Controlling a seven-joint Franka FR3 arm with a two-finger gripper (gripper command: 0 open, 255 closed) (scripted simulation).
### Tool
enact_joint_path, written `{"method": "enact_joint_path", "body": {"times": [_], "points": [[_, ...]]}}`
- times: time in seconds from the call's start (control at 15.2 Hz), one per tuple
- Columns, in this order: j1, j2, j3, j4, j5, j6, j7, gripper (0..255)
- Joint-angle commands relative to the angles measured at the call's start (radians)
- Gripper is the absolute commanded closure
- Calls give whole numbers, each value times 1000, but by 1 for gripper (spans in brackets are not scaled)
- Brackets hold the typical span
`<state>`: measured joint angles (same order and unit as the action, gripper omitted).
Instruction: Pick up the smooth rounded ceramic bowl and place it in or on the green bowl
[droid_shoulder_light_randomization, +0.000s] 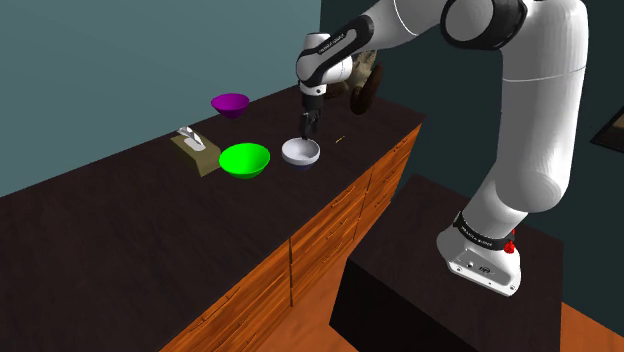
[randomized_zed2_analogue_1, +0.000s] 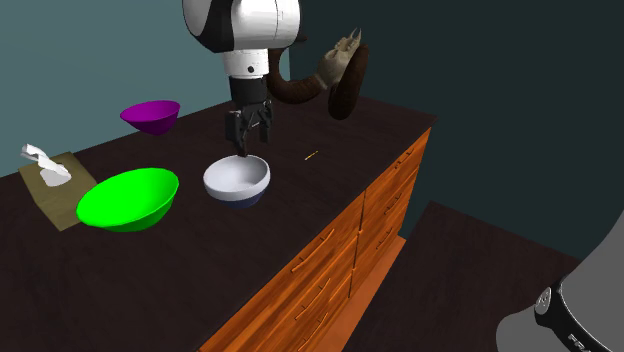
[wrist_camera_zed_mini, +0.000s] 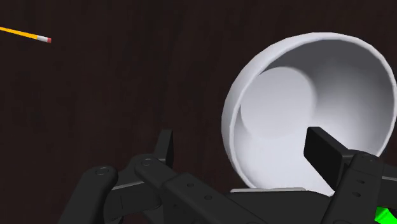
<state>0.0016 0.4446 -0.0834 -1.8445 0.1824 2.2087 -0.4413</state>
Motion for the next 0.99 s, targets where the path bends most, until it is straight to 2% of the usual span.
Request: {"method": "enact_joint_path", "body": {"times": [0.0,0.26,0.79,0.86,0.92], "points": [[-1,19,2,-1,4,21,-5,0],[0,53,7,-15,12,69,-10,0],[0,53,7,-15,12,69,-10,0],[0,53,7,-15,12,69,-10,255],[0,53,7,-15,12,69,-10,255]]}}
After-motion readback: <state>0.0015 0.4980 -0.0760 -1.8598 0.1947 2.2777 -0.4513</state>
